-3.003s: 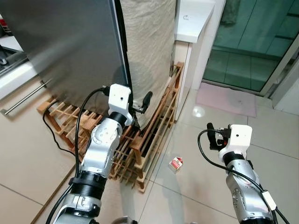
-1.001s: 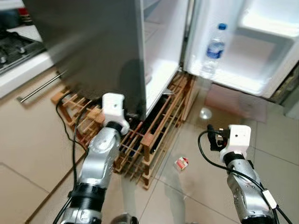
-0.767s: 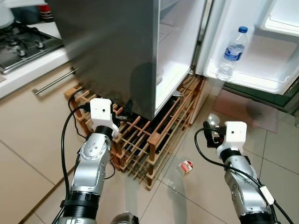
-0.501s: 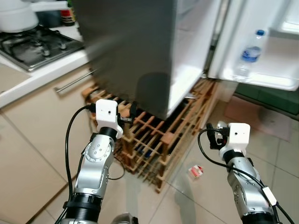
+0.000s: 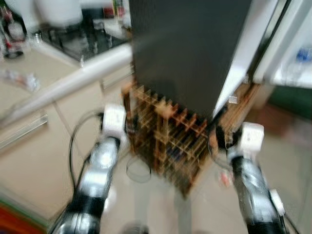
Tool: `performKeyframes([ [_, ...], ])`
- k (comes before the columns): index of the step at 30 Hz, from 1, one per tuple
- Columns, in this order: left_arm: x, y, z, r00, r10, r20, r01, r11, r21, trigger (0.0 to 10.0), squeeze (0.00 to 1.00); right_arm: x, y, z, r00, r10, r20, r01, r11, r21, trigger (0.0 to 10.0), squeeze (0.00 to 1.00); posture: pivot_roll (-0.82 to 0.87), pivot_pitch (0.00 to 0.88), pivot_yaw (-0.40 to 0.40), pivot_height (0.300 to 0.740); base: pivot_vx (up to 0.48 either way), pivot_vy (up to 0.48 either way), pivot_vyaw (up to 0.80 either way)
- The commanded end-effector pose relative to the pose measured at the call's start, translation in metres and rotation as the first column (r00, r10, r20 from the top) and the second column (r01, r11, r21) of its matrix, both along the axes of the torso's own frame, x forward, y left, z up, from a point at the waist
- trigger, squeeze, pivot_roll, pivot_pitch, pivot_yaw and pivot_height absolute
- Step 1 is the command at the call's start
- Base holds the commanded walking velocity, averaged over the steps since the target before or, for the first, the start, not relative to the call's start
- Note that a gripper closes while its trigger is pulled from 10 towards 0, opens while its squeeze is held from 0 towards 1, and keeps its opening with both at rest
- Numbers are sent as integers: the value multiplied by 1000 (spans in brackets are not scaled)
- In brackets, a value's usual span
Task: Restocking fridge
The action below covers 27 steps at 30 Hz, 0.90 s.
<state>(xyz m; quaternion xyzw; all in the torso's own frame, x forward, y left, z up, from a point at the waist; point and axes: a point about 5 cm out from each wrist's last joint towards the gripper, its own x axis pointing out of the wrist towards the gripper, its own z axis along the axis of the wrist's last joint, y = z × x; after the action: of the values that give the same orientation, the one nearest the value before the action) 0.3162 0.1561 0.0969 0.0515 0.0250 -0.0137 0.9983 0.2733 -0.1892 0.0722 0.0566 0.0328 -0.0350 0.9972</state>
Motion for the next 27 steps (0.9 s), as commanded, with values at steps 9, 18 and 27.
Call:
performKeyframes([
  [9, -9, -1, 6, 997, 49, 65, -48, 999, -7, 10000, 0, 5, 5, 11, 998, 27, 54, -27, 1000, -1, 10000, 169, 62, 2, 18, 740, 0, 0, 458],
  [18, -29, 27, -11, 988, 129, 86, -136, 988, 77, 10000, 0, -6, 3, 9, 995, 27, 94, -21, 998, -66, 10000, 173, 86, 0, 1, 740, 0, 0, 456],
  [27, -25, 15, -9, 990, 117, 80, -122, 990, 66, 10000, 0, -1, 5, 6, 996, 56, 74, -50, 995, -84, 10000, 220, 91, 0, -19, 740, 0, 0, 456],
])
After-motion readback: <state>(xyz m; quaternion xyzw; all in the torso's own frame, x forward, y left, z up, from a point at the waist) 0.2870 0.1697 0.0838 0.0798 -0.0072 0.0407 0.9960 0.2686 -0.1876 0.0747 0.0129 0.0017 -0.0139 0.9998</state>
